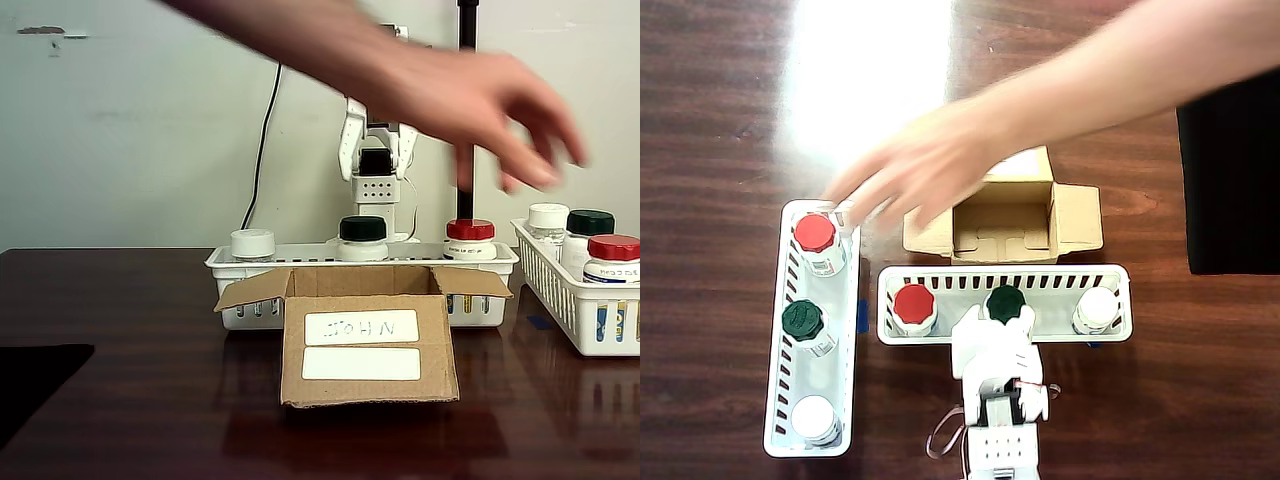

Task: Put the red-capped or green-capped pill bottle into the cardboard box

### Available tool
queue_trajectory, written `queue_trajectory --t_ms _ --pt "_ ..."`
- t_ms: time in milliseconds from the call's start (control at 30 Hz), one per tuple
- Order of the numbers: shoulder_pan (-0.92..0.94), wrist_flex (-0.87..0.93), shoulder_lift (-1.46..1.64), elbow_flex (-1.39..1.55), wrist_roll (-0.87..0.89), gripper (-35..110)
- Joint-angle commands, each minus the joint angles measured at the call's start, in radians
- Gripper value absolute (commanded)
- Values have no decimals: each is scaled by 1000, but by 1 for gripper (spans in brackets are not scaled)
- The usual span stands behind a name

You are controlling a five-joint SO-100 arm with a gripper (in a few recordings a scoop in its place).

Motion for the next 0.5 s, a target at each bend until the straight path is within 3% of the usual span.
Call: queue_trajectory --t_ms 0,467 --pt "44 -48 -44 -114 18 50" --pt "55 -58 -5 -80 64 50"
